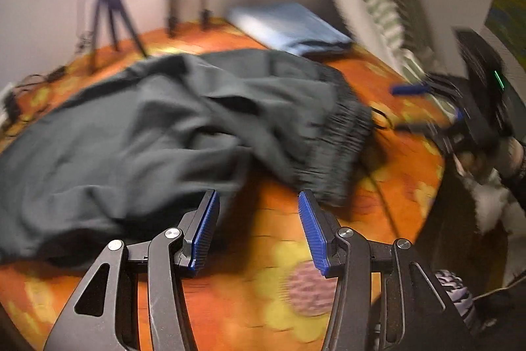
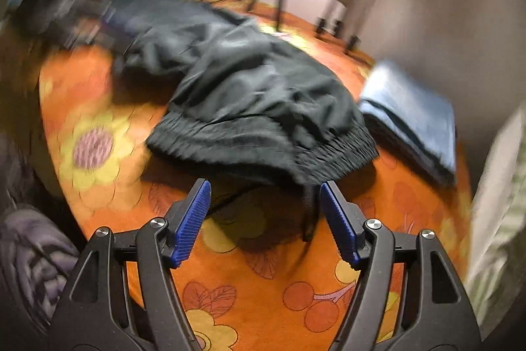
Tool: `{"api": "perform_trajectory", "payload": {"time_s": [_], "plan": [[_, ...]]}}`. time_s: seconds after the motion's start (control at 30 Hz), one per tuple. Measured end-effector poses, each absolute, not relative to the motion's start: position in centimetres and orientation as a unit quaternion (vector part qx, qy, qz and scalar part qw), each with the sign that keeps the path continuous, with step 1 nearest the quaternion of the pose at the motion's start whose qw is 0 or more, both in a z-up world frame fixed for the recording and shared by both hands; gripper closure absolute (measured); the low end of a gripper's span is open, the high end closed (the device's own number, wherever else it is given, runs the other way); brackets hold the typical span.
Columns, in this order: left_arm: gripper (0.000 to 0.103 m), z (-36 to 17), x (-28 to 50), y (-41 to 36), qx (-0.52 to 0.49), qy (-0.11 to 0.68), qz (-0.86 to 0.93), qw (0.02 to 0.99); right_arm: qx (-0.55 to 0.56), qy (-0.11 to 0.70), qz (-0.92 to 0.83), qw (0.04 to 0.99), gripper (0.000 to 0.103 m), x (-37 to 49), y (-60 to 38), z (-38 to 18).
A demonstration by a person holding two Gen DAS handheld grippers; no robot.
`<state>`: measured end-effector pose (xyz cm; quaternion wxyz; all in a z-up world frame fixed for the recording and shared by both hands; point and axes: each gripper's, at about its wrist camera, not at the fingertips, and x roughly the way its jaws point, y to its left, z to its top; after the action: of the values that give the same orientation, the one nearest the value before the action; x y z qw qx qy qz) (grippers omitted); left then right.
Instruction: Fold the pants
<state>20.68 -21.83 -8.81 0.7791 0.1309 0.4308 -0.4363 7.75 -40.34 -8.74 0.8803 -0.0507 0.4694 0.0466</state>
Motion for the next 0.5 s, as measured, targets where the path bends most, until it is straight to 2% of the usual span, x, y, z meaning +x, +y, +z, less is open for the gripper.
{"api": "perform_trajectory", "payload": {"time_s": [0.13,0.27,0.4,0.5], "plan": [[0.054,-10.3,20.7,-23.9,0.101,0.471,-0.447,0.754,0.101,0.476,-0.020,0.874,0.032,10.2,-47.2,-9.2],[0.054,-11.0,21.0,-24.9,0.091,0.484,-0.444,0.749,0.206,0.478,-0.054,0.852,0.032,12.9,-51.5,-11.2],[0.054,-11.4,21.6,-25.7,0.069,0.496,-0.444,0.743,0.271,0.494,-0.068,0.823,0.032,14.9,-53.4,-13.9],[0.054,-12.1,22.3,-26.0,0.048,0.509,-0.438,0.739,0.280,0.498,-0.066,0.818,0.036,15.4,-53.3,-15.1]]}}
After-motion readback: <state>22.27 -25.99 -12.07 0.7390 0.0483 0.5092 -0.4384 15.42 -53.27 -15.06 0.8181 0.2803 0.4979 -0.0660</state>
